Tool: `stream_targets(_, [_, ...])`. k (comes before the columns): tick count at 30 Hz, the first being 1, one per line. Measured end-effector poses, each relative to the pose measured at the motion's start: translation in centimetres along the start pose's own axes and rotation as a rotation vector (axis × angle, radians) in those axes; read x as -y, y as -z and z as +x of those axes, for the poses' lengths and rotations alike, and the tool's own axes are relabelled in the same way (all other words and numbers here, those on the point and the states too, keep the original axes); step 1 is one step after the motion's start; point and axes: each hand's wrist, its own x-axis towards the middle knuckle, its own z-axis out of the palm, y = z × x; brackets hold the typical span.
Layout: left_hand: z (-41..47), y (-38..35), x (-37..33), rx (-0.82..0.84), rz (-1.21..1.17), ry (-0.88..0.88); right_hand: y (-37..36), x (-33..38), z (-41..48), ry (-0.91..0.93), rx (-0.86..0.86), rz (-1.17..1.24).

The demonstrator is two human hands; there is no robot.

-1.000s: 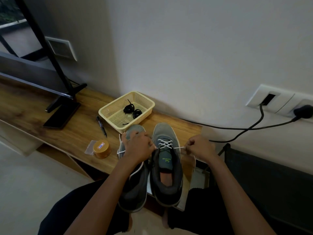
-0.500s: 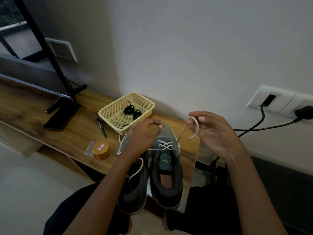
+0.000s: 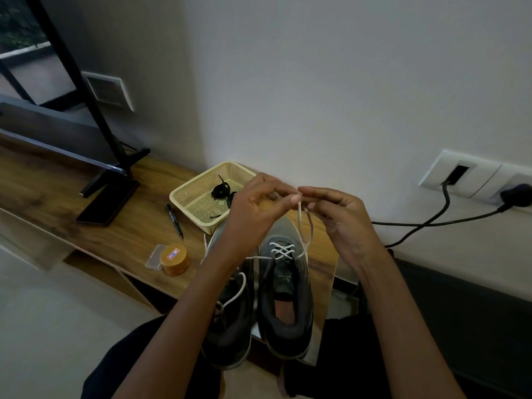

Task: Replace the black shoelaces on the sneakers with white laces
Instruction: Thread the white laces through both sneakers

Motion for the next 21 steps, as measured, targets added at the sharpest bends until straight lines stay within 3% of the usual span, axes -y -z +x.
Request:
stream_targets(6, [-0.8,-0.1,1.9,0.055,0.168,0.170,-0.5,-0.3,0.1,-0.006,-0.010,-0.042])
stream_targets(11, [-1.3,-0.5,3.2,0.041,0.319,0.014,-1.0,-0.6,0.2,0.001,-0.027,-0.157])
stream_targets(14, [-1.1,-0.9,3.2,-0.140,0.230,0.018,-1.1,-0.9,0.2,-0.001,-0.040,-0.199])
stream_targets(16, [-1.0,-0.9,2.8,-0.217,0.078,0.128,-1.2,-1.0,0.1,-0.020,-0.054,-0.216])
stream_targets(18, [-0.9,-0.8,2.4,-0.218,-0.021,0.253,-1.3,-1.3,0.3,-0.007,-0.123,-0.255])
stream_targets(21, [-1.2,-0.8,2.6,-0.118,0.017,0.320,-1.3,-2.1,0.8,0.057,-0.191,-0.365])
